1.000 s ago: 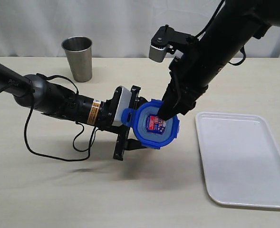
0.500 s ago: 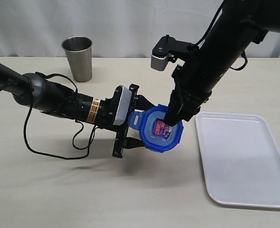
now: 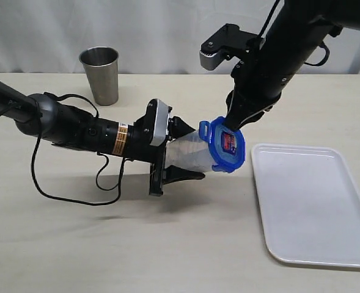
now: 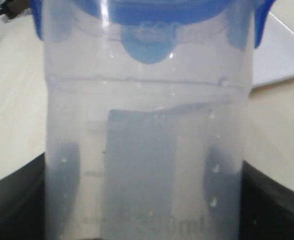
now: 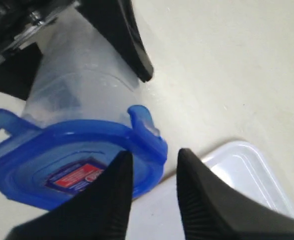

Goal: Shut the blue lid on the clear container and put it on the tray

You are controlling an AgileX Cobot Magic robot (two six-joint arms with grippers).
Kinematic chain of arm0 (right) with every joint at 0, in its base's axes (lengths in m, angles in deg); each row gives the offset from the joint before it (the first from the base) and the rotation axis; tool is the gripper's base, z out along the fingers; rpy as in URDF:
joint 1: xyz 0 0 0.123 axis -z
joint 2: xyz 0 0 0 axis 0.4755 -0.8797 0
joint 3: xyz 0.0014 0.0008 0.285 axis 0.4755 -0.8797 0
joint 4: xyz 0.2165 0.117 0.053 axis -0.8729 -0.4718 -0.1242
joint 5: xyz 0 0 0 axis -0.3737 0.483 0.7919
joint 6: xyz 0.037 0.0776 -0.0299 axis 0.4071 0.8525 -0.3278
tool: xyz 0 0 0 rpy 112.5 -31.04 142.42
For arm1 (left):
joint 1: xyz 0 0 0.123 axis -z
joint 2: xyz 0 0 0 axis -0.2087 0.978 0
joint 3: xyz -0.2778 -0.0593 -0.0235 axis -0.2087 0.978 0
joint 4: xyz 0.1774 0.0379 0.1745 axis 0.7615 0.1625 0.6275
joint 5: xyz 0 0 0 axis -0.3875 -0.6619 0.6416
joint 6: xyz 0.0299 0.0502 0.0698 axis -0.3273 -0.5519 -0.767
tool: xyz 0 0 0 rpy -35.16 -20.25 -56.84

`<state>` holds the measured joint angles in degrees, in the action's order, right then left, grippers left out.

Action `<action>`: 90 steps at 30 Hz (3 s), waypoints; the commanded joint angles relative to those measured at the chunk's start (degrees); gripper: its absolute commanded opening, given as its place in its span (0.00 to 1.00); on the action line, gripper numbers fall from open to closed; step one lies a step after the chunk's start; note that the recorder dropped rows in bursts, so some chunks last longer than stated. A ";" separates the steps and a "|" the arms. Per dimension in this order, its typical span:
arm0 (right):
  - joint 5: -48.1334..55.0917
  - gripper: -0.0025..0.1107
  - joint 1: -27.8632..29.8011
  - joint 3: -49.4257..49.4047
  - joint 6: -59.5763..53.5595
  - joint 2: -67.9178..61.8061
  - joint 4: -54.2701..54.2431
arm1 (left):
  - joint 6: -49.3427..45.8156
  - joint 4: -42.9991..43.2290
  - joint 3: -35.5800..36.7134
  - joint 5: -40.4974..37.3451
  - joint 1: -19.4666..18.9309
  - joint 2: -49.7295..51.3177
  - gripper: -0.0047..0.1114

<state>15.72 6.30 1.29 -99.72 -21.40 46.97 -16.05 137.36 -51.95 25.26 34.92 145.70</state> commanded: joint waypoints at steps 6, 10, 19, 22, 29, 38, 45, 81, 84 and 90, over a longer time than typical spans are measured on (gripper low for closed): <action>-6.87 0.28 0.08 -0.05 6.75 1.01 -1.11 | 4.42 2.23 0.50 -1.61 0.88 0.54 0.04; -10.90 0.28 0.08 -0.05 19.30 4.24 -2.13 | 5.46 0.85 0.50 -2.95 0.88 0.54 0.04; -1.01 0.53 -0.06 -1.89 26.37 6.33 -9.24 | 7.45 -1.77 0.50 -7.64 0.88 0.54 0.04; -2.96 0.49 -0.06 -3.55 28.53 5.41 -9.39 | 7.58 -2.07 0.50 -7.54 0.88 0.54 0.04; -5.46 0.41 -0.06 -3.75 28.33 -0.17 -12.35 | 7.58 -2.07 0.50 -6.58 0.88 0.54 0.04; -7.13 0.41 -0.51 -3.75 27.16 -2.28 -10.83 | 8.07 -2.18 0.50 -6.51 0.88 0.54 0.04; -9.34 0.41 -6.70 -3.75 35.97 -3.19 5.19 | 8.60 -2.96 0.50 -5.37 0.88 0.54 0.04; -9.45 0.37 -7.91 1.77 30.80 14.96 5.97 | 11.04 -2.96 0.50 -5.37 0.88 -0.42 0.04; -7.78 0.27 -7.91 1.51 30.80 19.66 7.73 | 15.74 -2.55 0.50 -9.64 1.17 -2.63 0.04; -8.77 0.06 -7.91 -2.75 31.21 30.09 11.05 | 19.87 0.15 0.20 -23.98 6.86 -7.46 0.04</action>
<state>7.32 -1.76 0.51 -68.47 4.31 56.11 2.21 137.01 -51.71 5.93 38.80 140.35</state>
